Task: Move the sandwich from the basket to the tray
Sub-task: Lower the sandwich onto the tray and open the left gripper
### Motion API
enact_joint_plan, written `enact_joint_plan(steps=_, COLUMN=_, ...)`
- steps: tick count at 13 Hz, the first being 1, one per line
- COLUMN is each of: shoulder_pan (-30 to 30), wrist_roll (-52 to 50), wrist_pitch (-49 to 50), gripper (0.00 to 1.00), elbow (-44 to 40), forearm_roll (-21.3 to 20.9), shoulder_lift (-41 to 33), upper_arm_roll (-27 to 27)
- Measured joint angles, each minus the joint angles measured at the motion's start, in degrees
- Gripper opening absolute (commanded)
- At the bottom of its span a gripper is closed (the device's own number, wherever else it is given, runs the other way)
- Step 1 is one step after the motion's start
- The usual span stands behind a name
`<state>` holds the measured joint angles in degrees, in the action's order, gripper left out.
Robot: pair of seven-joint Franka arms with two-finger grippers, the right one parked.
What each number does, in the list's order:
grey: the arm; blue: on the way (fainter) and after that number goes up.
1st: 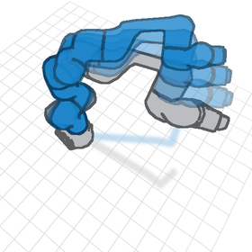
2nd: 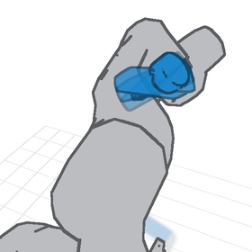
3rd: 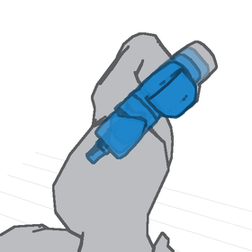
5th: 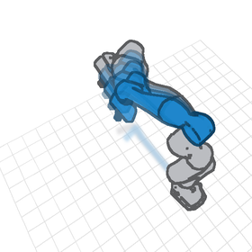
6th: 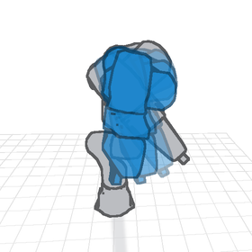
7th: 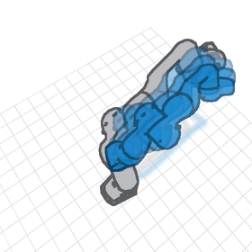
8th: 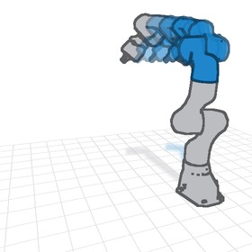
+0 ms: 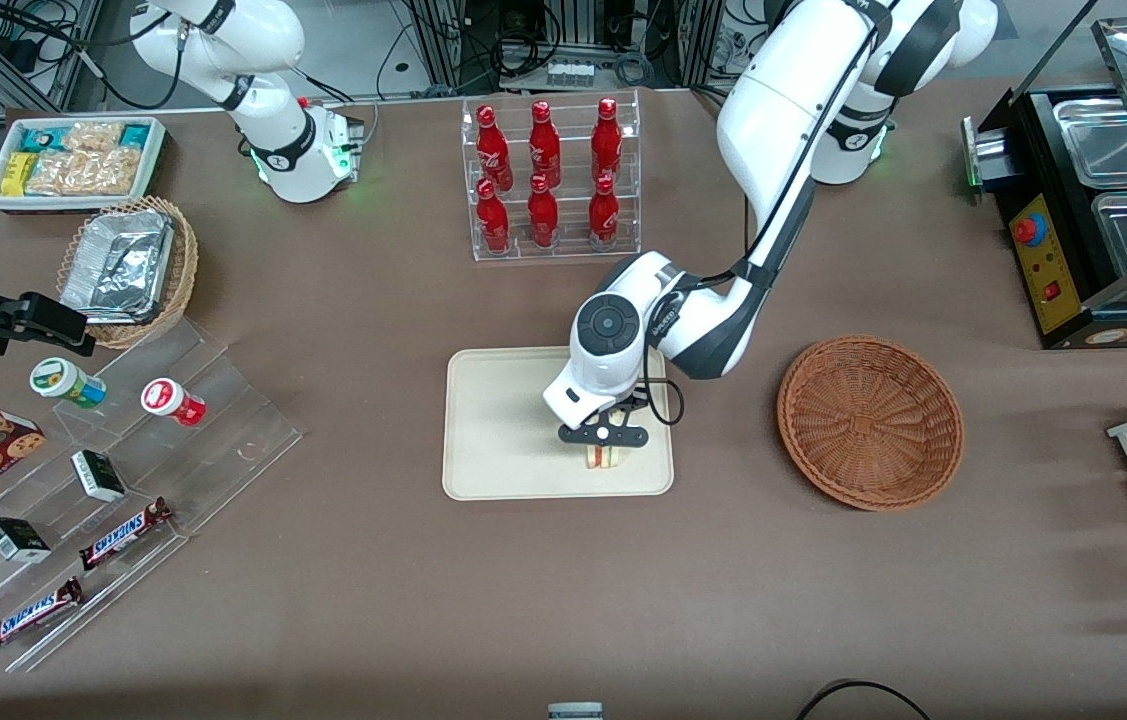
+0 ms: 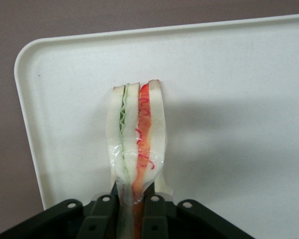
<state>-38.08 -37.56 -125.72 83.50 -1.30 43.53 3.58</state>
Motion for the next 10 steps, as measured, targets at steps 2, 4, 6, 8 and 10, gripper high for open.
enact_joint_plan(steps=2, shoulder_pan=-0.01, wrist_roll=0.0, wrist_pitch=-0.37, gripper=1.0, elbow=-0.01, forearm_roll=0.0, shoulder_lift=0.11, upper_arm_roll=0.09)
enact_joint_plan(steps=4, shoulder_pan=-0.04, wrist_roll=-0.01, wrist_pitch=-0.62, gripper=1.0, elbow=-0.08, forearm_roll=0.0, shoulder_lift=0.24, upper_arm_roll=0.2)
enact_joint_plan(steps=6, shoulder_pan=-0.04, wrist_roll=-0.02, wrist_pitch=-0.63, gripper=1.0, elbow=-0.64, forearm_roll=0.0, shoulder_lift=0.24, upper_arm_roll=0.22)
enact_joint_plan(steps=8, shoulder_pan=-0.03, wrist_roll=-0.03, wrist_pitch=-0.62, gripper=1.0, elbow=-1.75, forearm_roll=0.0, shoulder_lift=0.19, upper_arm_roll=0.19)
enact_joint_plan(steps=10, shoulder_pan=0.04, wrist_roll=-0.03, wrist_pitch=-0.33, gripper=1.0, elbow=-2.91, forearm_roll=0.0, shoulder_lift=-0.09, upper_arm_roll=-0.04)
